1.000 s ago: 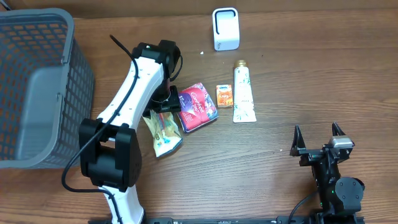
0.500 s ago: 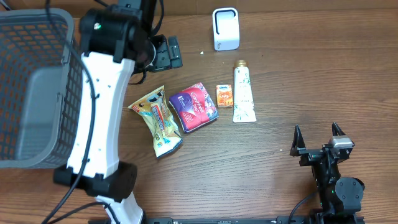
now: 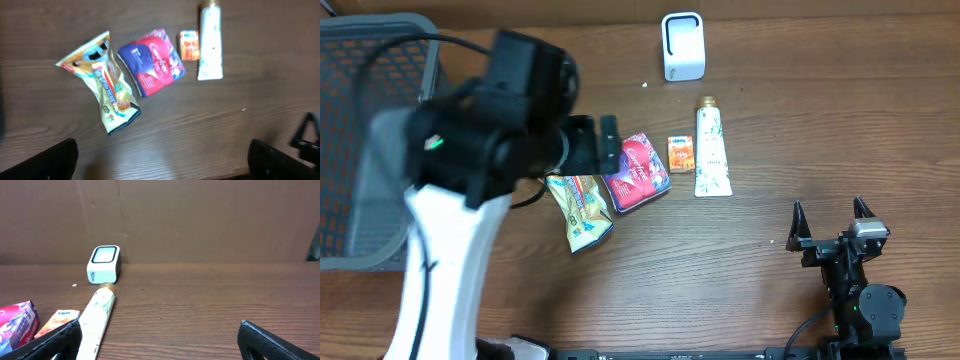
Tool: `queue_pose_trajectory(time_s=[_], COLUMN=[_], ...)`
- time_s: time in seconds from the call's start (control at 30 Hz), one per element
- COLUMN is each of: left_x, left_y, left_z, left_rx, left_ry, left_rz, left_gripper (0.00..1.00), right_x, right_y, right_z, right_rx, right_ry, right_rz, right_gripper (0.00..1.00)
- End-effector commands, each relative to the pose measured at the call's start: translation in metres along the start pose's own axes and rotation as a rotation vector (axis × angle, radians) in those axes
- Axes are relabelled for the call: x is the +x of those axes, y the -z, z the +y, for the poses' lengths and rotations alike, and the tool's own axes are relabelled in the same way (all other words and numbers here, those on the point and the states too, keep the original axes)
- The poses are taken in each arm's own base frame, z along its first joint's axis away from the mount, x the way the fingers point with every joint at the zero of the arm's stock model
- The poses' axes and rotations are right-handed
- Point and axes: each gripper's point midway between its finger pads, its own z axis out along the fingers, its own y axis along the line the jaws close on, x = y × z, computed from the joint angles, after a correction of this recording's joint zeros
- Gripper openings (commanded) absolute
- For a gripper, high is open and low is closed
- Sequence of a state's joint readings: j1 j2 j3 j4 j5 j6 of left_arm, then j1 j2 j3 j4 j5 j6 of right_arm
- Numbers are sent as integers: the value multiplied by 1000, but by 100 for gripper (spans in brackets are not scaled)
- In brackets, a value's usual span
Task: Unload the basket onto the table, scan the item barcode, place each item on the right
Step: 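Carry snack bag out and drop it left of the pink pack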
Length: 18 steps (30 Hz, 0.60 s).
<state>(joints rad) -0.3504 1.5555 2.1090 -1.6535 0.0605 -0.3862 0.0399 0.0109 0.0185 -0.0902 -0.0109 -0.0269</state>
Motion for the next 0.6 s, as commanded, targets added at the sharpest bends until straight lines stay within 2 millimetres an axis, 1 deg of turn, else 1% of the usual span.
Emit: queue_pose_trajectory(time_s=[0.0, 0.03, 0.13, 0.2, 0.33, 0.47, 0.57], left_x=[13, 14, 17, 13, -3, -6, -6], left_y=[-58, -68, -88, -98, -116, -127, -128], left_z=[4, 5, 7, 6, 1, 0, 1], left_rx=[-40, -49, -69, -71, -57, -62, -63], left_ry=[14, 23, 29, 29, 27, 27, 27], left_rz=[151, 172, 217, 223, 189, 199, 202], left_gripper=[100, 100, 100, 100, 100, 100, 100], right_x=[2, 2, 2, 2, 2, 2, 2], right_y=[0, 0, 0, 0, 0, 0, 0], right_z=[-2, -2, -2, -2, -2, -3, -4], right_rx=[12, 12, 12, 12, 12, 18, 20], right_ry=[7, 7, 7, 7, 7, 8, 7], right_rz=[-4, -4, -4, -4, -4, -4, -4], right_gripper=[100, 100, 100, 100, 100, 100, 100])
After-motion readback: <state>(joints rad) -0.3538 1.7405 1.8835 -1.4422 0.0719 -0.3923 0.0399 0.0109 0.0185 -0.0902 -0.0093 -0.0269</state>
